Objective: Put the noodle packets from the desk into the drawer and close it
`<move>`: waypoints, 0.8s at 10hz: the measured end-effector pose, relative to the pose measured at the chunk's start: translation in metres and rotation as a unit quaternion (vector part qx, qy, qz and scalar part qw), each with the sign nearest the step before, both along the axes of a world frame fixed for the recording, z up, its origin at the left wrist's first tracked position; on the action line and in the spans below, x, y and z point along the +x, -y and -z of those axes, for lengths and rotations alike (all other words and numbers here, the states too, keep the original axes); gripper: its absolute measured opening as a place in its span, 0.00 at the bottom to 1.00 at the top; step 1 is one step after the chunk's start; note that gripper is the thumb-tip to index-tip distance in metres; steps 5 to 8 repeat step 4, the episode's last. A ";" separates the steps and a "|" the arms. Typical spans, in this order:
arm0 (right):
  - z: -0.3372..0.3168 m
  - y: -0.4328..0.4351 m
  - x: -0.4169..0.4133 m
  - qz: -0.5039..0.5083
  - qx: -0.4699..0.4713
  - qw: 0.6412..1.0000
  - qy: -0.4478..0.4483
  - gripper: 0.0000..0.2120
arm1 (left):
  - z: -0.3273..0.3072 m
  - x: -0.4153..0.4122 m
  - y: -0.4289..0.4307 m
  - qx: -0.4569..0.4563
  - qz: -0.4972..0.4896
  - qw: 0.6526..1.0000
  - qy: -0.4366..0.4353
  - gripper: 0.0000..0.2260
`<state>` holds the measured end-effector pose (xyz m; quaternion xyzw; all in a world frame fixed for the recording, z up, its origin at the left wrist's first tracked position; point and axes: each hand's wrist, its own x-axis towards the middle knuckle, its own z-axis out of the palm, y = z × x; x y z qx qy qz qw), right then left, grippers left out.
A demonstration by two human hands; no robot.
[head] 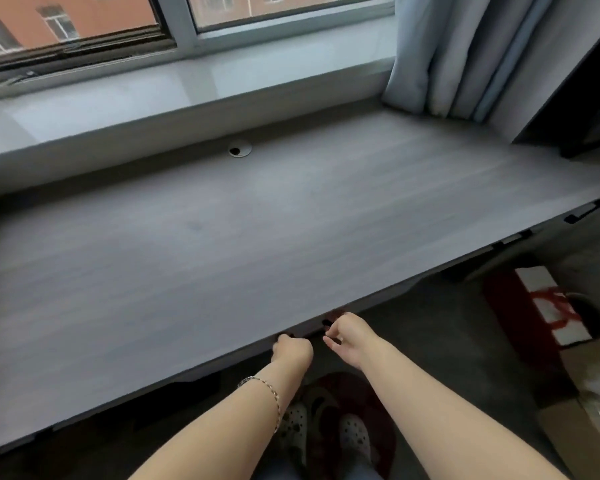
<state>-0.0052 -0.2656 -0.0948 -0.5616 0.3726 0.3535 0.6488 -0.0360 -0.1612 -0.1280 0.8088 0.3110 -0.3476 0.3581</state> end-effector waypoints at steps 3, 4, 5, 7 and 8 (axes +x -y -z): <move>-0.016 0.016 0.019 -0.236 -0.019 0.971 -0.016 0.19 | -0.045 -0.010 0.009 0.037 -0.007 0.999 -0.033 0.19; -0.034 0.014 0.028 -0.406 -0.113 0.907 -0.004 0.15 | -0.061 0.002 0.010 0.071 0.007 0.997 -0.015 0.15; -0.034 0.014 0.028 -0.406 -0.113 0.907 -0.004 0.15 | -0.061 0.002 0.010 0.071 0.007 0.997 -0.015 0.15; -0.034 0.014 0.028 -0.406 -0.113 0.907 -0.004 0.15 | -0.061 0.002 0.010 0.071 0.007 0.997 -0.015 0.15; -0.034 0.014 0.028 -0.406 -0.113 0.907 -0.004 0.15 | -0.061 0.002 0.010 0.071 0.007 0.997 -0.015 0.15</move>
